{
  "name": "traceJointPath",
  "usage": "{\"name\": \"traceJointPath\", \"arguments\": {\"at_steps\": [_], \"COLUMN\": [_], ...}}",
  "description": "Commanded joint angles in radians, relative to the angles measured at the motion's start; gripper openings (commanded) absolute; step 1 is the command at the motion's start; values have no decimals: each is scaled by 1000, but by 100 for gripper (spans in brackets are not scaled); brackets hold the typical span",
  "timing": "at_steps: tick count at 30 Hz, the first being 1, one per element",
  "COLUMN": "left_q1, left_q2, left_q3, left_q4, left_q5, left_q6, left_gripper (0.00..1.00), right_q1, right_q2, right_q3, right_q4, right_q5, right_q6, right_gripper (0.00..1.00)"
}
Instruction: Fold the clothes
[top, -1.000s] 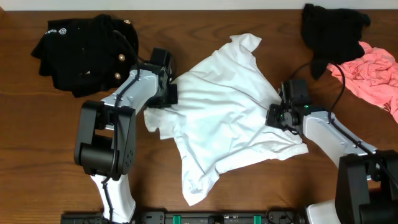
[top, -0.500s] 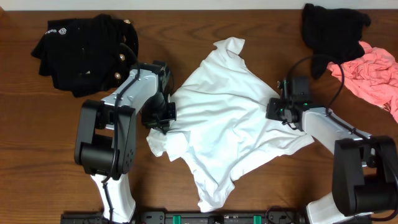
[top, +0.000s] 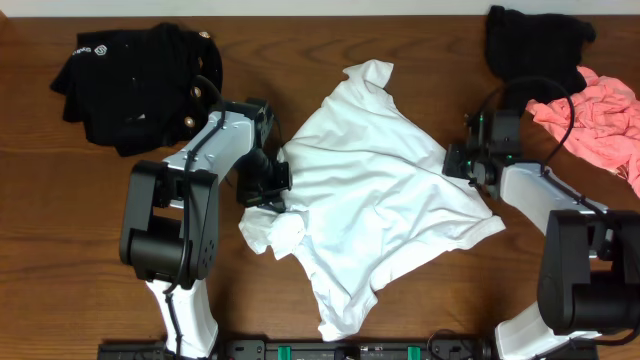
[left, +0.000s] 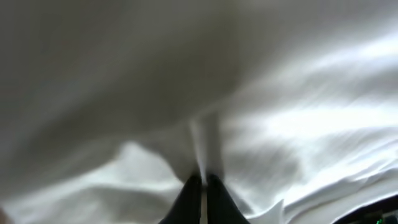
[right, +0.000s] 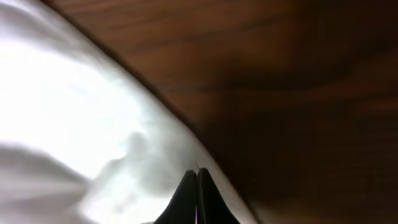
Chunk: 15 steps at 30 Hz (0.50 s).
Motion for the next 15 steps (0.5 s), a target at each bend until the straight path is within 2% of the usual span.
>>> {"name": "traceJointPath", "arguments": {"at_steps": [1, 5, 7, 8, 12, 15], "left_q1": [5, 6, 6, 6, 6, 6], "left_q2": [15, 15, 16, 15, 15, 16], "left_q3": [-2, -2, -2, -2, -2, -2], "left_q4": [39, 95, 121, 130, 183, 221], "left_q5": [-3, -53, -83, -93, -161, -187], "left_q6": [14, 14, 14, 14, 10, 10], "left_gripper": [7, 7, 7, 7, 7, 7], "right_q1": [-1, 2, 19, 25, 86, 129], "right_q2": [-36, -51, -51, -51, -51, -51], "right_q3": [126, 280, 344, 350, 335, 306], "right_q4": [-96, -386, -578, -617, -817, -882], "right_q5": [-139, -260, -284, -284, -283, -284], "right_q6": [-26, -42, -87, -97, -151, -153], "right_gripper": [1, 2, 8, 9, 24, 29]}}
